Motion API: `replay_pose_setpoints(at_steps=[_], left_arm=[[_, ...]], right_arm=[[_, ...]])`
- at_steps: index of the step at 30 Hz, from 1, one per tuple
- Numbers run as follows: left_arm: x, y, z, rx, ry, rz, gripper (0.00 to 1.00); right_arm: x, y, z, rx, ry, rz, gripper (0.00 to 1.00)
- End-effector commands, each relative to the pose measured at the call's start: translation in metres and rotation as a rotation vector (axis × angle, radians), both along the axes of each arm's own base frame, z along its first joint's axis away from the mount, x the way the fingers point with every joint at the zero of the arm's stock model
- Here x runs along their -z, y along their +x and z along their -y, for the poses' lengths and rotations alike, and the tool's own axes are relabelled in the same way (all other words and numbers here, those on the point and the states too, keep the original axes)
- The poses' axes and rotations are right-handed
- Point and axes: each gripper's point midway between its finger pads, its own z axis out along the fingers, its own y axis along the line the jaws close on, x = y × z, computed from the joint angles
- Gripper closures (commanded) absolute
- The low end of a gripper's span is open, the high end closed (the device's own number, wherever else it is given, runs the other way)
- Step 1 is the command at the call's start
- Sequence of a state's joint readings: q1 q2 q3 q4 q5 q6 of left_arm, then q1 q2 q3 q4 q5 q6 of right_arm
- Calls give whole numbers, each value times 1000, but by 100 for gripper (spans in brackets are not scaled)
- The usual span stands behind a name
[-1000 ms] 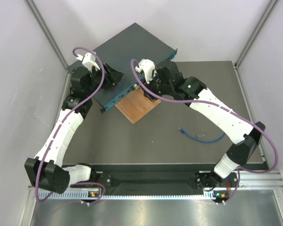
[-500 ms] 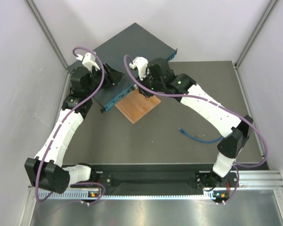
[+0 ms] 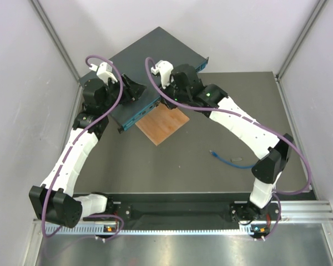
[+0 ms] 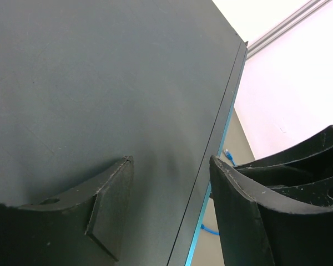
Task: Insert the plug into the switch port
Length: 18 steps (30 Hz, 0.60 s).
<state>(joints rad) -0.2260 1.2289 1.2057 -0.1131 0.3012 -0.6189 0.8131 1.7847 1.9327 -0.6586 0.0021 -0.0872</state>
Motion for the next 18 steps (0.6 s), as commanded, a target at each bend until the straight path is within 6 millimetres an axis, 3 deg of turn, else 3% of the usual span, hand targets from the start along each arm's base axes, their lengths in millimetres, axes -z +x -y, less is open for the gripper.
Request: replay_pose_setpoints(at_steps=[1, 18], left_arm=[[6, 1, 3, 14, 0, -3, 38], [19, 2, 2, -2, -22, -38, 38]], right_arm=[[-38, 15, -20, 7, 152, 64, 79], [-44, 32, -33, 201, 456, -142, 79]])
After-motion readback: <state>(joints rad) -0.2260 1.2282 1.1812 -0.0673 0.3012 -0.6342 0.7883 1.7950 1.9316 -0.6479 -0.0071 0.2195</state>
